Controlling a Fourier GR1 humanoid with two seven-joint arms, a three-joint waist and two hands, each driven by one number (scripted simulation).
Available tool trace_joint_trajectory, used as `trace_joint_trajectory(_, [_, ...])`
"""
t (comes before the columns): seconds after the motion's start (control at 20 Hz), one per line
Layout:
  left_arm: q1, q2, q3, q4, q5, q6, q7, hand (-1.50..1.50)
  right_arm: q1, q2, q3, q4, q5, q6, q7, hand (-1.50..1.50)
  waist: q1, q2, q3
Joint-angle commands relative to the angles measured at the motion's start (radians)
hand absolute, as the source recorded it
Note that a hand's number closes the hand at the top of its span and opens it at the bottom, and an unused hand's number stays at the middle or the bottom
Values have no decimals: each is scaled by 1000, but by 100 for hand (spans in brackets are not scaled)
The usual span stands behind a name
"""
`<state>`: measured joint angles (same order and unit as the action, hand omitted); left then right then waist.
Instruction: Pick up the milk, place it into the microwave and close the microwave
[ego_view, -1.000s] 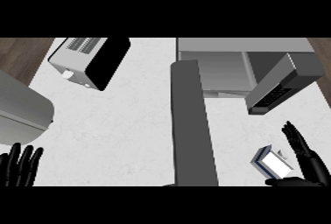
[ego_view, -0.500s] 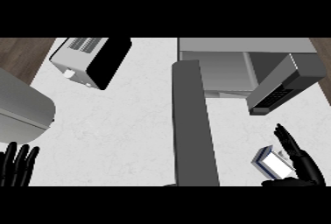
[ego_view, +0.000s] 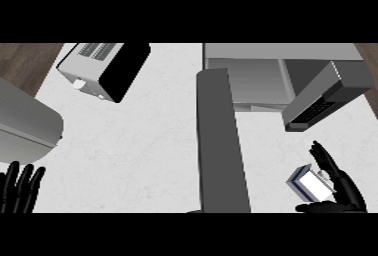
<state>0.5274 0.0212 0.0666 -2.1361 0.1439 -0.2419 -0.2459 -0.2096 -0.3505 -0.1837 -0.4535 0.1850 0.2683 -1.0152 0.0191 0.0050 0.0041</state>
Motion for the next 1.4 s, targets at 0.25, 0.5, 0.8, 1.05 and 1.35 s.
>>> trace_joint_trajectory(0.25, [-1, 5, 18, 16, 15, -9, 2, -150, -31, 57, 7, 8, -89, 227, -138, 150, -1, -1, 0])
trace_joint_trajectory(0.5, [18, -21, -34, -16, -34, 33, -7, -150, -3, 70, 28, -29, -132, 272, -148, 150, -5, -3, 0])
trace_joint_trajectory(0.8, [1, 6, 31, 44, 0, -7, -44, -150, -22, 68, -3, -48, -238, 302, -54, 150, -10, -2, -2])
trace_joint_trajectory(1.05, [25, -4, 13, -40, 21, -5, 11, -150, -142, 180, -77, -18, -309, 78, 26, 150, -2, -2, -2])
trace_joint_trajectory(1.35, [54, 20, 83, 9, 55, -54, -47, -150, -119, 227, 17, -175, -283, 79, 101, 150, -14, -7, -5])
